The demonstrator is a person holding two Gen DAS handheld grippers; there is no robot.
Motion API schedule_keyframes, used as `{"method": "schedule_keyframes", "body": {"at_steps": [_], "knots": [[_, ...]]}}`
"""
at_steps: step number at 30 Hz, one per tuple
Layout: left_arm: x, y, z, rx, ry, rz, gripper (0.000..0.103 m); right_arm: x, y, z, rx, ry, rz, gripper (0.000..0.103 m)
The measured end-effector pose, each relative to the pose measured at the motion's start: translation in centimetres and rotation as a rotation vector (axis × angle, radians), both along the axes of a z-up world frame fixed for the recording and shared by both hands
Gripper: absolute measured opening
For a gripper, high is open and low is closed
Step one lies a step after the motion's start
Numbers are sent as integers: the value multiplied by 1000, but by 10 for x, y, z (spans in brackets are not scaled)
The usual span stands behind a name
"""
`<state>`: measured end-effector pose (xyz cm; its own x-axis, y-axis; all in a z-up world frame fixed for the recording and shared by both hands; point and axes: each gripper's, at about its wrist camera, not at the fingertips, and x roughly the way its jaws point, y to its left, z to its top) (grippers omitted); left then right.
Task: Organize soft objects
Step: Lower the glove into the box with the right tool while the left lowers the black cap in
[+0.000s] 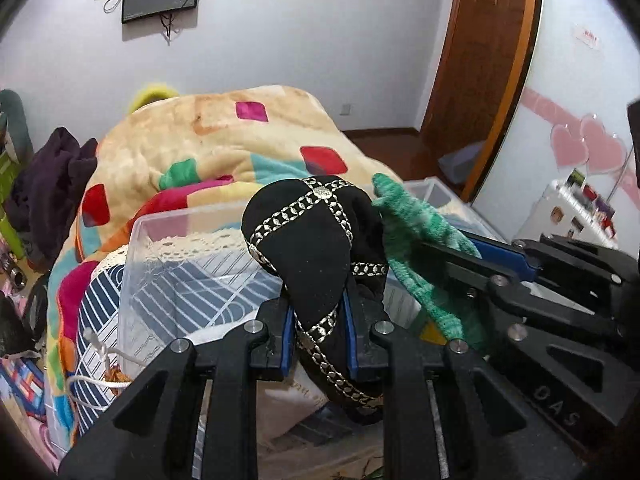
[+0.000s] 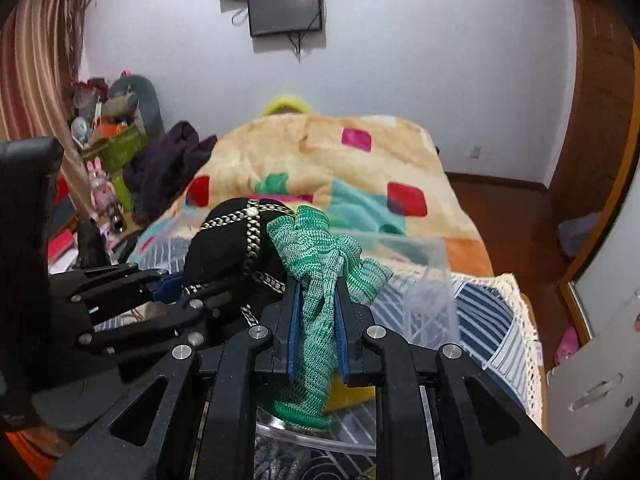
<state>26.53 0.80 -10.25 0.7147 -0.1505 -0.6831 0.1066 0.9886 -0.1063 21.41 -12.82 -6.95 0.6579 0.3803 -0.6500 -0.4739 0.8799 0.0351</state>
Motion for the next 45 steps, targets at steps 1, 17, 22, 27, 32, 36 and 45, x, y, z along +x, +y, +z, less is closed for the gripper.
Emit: {"method": "schedule_keyframes", "body": {"at_steps": [1, 17, 22, 27, 32, 36, 45], "knots": [[-1, 0, -2, 9, 6, -1, 20, 1, 1, -2, -4, 12, 5, 14], [-22, 4, 1, -7, 4, -28, 42, 2, -4, -17, -22, 86, 15, 19], [-37, 9, 18, -33, -39, -23, 44, -6, -9, -5, -23, 46, 17, 28], [-54, 19, 38, -55, -93, -14, 53, -17, -17, 15, 20, -21, 11, 49], [-79, 24, 57, -33, -157, 0, 62, -29, -24, 33, 38, -85, 4, 55], [-96, 26, 60, -35, -184, 6, 69, -42, -32, 43, 60, -141, -5, 70], [-123, 22, 31, 12, -138, 8, 75, -65, -55, 32, 65, -172, -41, 75]]}}
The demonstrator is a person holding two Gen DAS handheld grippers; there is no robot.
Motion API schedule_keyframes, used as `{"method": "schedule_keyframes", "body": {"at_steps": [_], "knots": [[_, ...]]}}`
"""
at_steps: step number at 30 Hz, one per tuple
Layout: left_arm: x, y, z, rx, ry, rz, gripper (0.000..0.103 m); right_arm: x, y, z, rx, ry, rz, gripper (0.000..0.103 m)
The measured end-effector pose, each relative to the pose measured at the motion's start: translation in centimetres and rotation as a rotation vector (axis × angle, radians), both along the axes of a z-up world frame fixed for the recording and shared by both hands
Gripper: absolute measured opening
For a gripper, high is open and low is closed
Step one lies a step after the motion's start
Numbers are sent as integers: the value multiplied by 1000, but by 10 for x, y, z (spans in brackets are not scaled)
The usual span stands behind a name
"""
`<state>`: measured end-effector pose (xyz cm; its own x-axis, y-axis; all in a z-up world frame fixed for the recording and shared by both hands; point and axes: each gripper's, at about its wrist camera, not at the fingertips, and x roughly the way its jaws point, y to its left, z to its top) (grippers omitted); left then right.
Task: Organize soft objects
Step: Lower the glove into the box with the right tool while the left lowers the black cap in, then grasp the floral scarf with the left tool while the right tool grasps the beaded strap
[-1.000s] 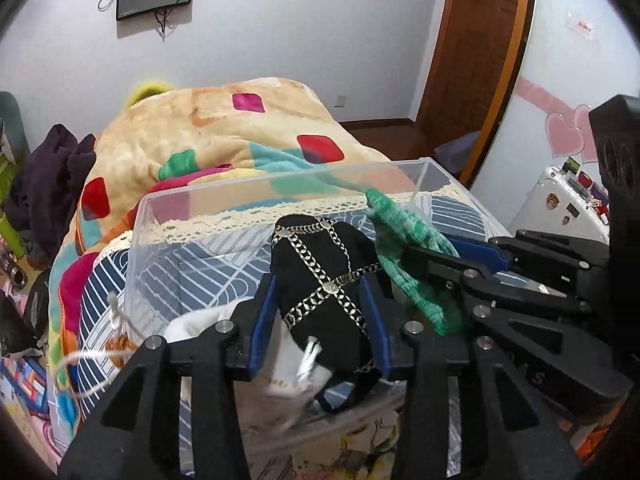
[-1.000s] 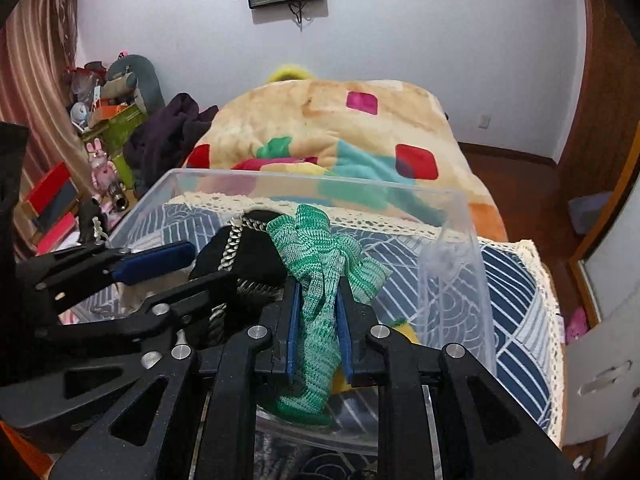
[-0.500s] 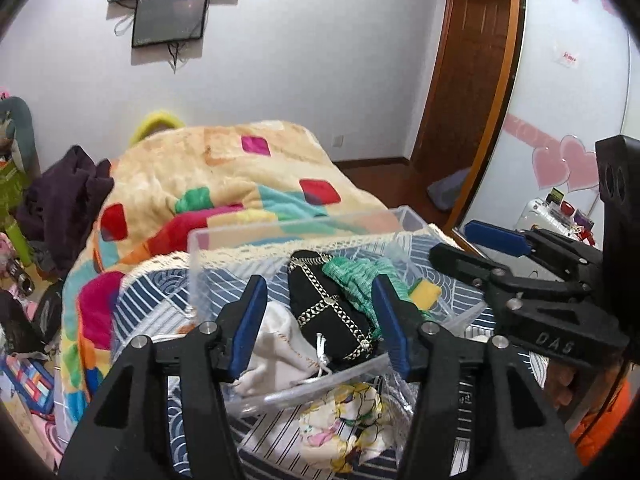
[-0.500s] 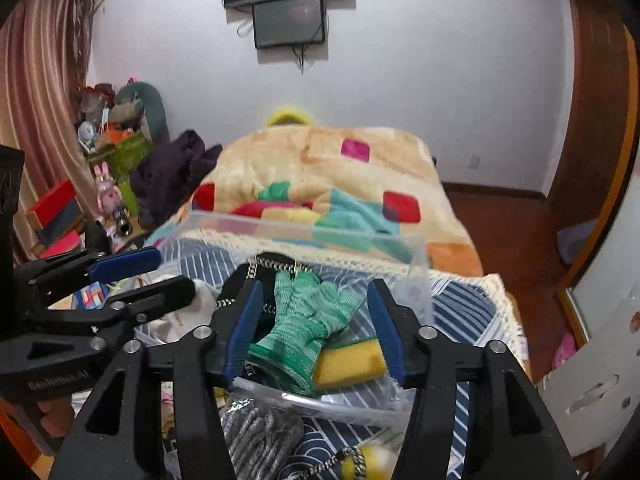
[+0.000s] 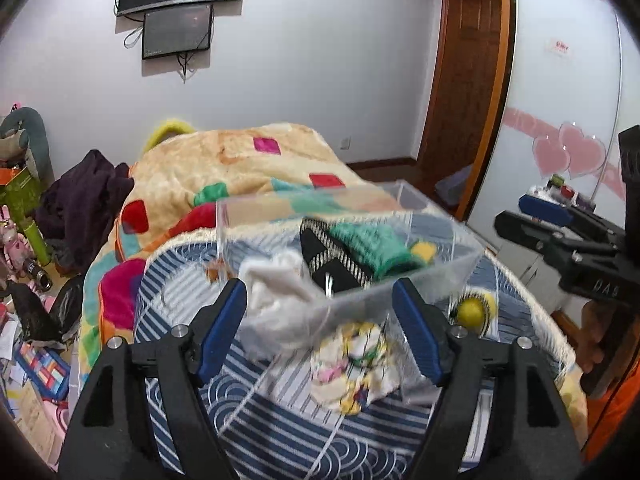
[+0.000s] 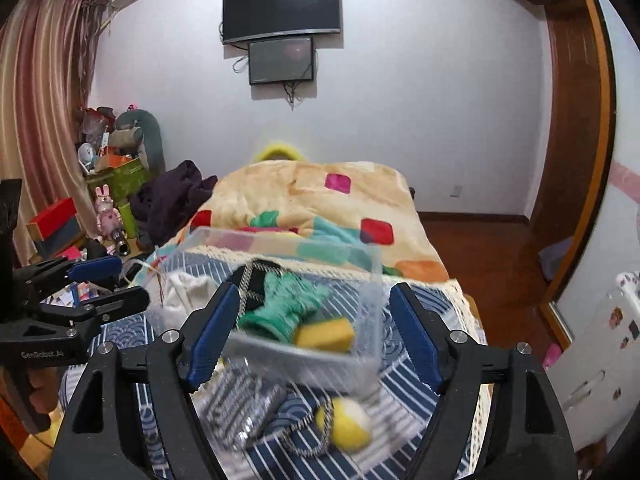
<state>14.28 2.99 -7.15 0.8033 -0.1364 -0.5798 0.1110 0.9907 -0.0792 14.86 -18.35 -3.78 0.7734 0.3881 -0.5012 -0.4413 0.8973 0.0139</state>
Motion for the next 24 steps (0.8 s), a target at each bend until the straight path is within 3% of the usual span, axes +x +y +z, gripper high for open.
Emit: {"method": "schedule_keyframes", "body": {"at_steps": [8, 13, 19, 24], "knots": [[0, 5, -47, -21, 145, 19, 75, -3, -17, -40, -14, 119, -29, 74], [3, 10, -71, -46, 203, 27, 74, -16, -25, -65, -28, 184, -20, 50], [4, 3, -87, -51, 226, 15, 57, -19, -26, -80, -42, 222, -21, 22], [10, -4, -86, -60, 229, -2, 46, -23, -27, -74, -54, 207, -37, 18]]}}
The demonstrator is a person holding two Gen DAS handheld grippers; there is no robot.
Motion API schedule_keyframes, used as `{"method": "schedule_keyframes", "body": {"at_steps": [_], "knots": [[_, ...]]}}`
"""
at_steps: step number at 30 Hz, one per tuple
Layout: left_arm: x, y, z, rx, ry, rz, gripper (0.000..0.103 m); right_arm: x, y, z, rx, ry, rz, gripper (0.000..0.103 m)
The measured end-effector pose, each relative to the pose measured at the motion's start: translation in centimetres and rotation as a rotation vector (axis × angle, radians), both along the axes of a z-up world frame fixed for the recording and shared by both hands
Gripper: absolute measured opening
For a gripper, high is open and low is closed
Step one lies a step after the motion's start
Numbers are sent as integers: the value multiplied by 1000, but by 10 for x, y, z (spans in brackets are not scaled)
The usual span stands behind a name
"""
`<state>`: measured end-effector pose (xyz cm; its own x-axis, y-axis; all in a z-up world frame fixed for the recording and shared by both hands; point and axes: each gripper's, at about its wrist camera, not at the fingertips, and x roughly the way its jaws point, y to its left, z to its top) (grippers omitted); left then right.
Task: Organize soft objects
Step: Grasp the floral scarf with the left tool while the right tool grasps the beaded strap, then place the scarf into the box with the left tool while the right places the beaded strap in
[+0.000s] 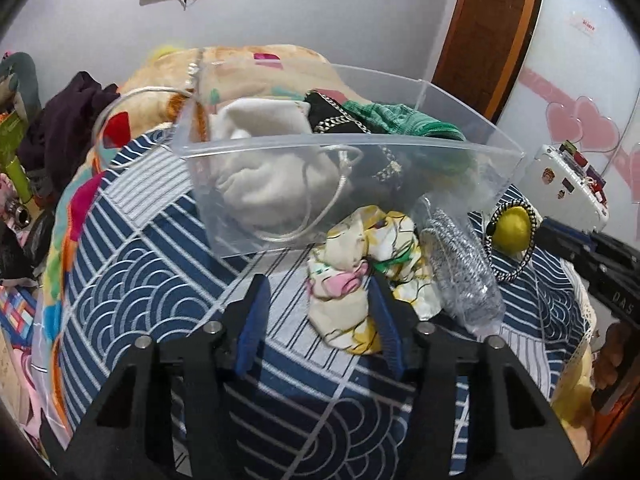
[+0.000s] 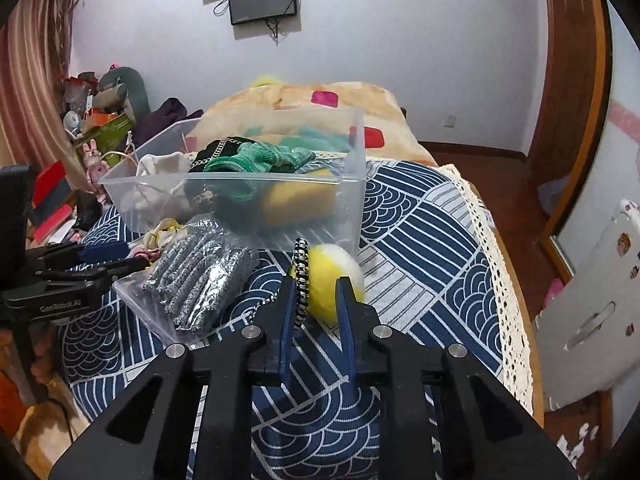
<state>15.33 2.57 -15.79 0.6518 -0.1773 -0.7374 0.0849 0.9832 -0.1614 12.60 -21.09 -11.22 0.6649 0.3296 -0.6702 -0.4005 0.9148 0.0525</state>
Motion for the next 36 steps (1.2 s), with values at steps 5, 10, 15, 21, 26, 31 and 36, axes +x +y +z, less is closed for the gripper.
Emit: {"method": "schedule_keyframes", "body": {"at_steps": [5, 10, 15, 21, 26, 31, 36], "knots": [[4, -9, -2, 0, -9, -25, 23, -4, 0, -3, 12, 25, 8, 18], [-4, -17, -2, 4, -29, -37, 12, -3, 9, -14, -2, 69, 30, 18], [-25, -19, 2, 28, -66, -35, 10, 3, 9, -24, 22, 91, 6, 11], [-45, -16, 23, 24, -142, -15, 10, -3, 7, -14, 45, 47, 3, 7], [-53, -10, 47, 19, -205, -2, 9, -9, 11, -2, 57, -3, 19, 7], [-54, -4, 69, 21, -264, 6, 9, -11, 16, 15, 77, -51, 30, 7], [-45, 3, 88, 24, -315, 30, 9, -7, 16, 36, 112, -109, 26, 7]]}}
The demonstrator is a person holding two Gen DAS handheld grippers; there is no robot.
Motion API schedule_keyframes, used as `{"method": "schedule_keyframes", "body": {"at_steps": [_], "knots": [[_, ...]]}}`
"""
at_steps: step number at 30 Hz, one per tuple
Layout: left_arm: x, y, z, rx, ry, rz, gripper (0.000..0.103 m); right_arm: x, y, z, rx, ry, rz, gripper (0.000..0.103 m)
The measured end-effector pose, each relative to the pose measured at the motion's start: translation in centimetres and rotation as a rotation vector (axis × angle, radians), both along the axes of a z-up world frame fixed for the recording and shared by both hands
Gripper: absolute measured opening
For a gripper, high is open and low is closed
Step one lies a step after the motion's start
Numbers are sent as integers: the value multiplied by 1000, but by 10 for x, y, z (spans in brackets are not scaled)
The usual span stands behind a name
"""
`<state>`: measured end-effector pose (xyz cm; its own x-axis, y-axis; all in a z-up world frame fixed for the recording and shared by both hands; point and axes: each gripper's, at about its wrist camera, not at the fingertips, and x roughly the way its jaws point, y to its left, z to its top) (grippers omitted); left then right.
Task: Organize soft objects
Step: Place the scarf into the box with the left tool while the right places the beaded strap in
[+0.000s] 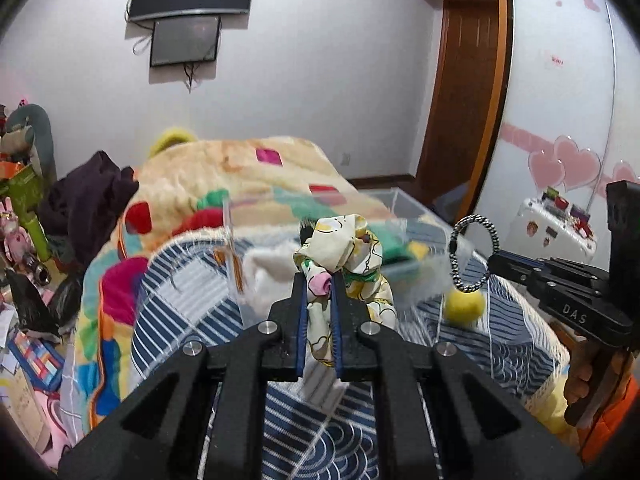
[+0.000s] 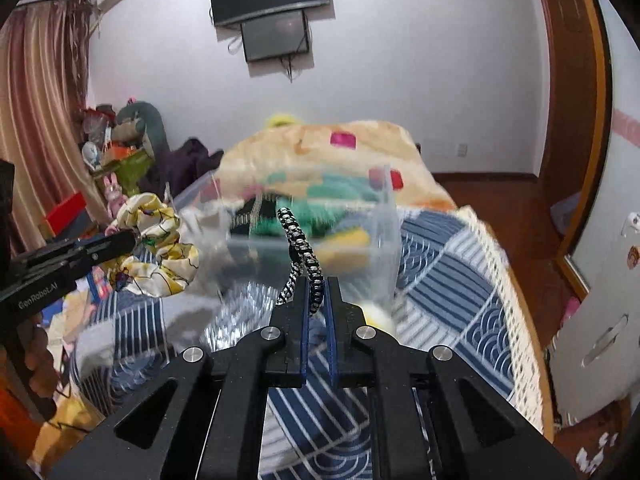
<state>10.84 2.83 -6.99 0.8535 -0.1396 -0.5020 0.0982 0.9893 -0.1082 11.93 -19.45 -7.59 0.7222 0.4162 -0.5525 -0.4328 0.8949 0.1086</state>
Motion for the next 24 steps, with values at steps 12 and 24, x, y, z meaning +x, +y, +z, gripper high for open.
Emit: {"method": "schedule_keyframes", "body": {"at_steps": [12, 24], "knots": [[47, 1, 14, -23, -49, 49, 9, 36, 5, 28, 23, -95, -46, 7], [102, -6, -13, -54, 48, 55, 9, 75, 26, 19, -27, -66, -61, 7]]}}
